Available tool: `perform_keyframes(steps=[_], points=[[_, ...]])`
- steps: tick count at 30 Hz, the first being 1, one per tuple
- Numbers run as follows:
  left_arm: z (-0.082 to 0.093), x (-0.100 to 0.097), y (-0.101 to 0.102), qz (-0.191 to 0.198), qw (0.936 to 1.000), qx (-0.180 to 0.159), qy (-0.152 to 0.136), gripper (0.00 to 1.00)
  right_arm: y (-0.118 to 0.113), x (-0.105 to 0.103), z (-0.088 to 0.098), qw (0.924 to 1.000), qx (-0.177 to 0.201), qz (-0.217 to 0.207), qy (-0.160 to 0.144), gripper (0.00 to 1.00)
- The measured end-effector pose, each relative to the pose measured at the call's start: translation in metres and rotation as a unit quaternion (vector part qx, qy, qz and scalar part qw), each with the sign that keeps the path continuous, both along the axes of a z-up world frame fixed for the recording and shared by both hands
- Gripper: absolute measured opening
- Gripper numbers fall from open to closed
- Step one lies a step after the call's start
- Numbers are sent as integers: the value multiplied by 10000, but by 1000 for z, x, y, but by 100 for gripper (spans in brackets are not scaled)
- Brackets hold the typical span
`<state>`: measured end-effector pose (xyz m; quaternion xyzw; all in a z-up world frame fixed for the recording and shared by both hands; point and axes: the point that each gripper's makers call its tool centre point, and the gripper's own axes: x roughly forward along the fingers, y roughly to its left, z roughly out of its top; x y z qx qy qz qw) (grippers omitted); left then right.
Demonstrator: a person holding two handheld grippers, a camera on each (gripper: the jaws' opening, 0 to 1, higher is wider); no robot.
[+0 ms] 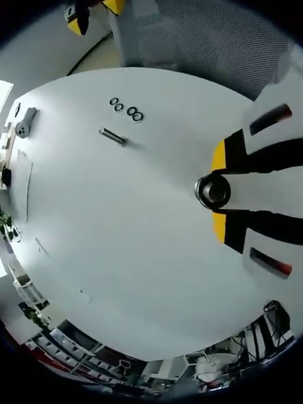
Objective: Place the washer onto the threaded stud by aligning its center hole with the stud, sliding it down to the base, and recovering from edge contact or off-axis alignment until the washer reaches the visible bottom stop.
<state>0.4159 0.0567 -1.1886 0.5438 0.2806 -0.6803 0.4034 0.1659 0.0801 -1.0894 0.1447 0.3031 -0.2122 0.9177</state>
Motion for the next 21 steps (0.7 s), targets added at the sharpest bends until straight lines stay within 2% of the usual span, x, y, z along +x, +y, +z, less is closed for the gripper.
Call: perform_keyframes(steps=[9, 11, 13, 17, 21], points=[[-23, 0, 4, -137, 9995, 253, -97, 19, 0, -2, -1, 10000, 2, -5, 61, 36], [-23, -2, 5, -138, 9995, 272, -111, 19, 0, -2, -2, 10000, 0, 2, 68, 36], [-34, -1, 5, -144, 9993, 320, -128, 19, 0, -1, -2, 10000, -9, 8, 79, 36], [-41, 2, 5, -132, 9992, 342, -172, 19, 0, -2, -4, 10000, -7, -1, 88, 36], [-38, 2, 0, -57, 9993, 348, -113, 19, 0, -2, -3, 9999, -12, 24, 120, 36]])
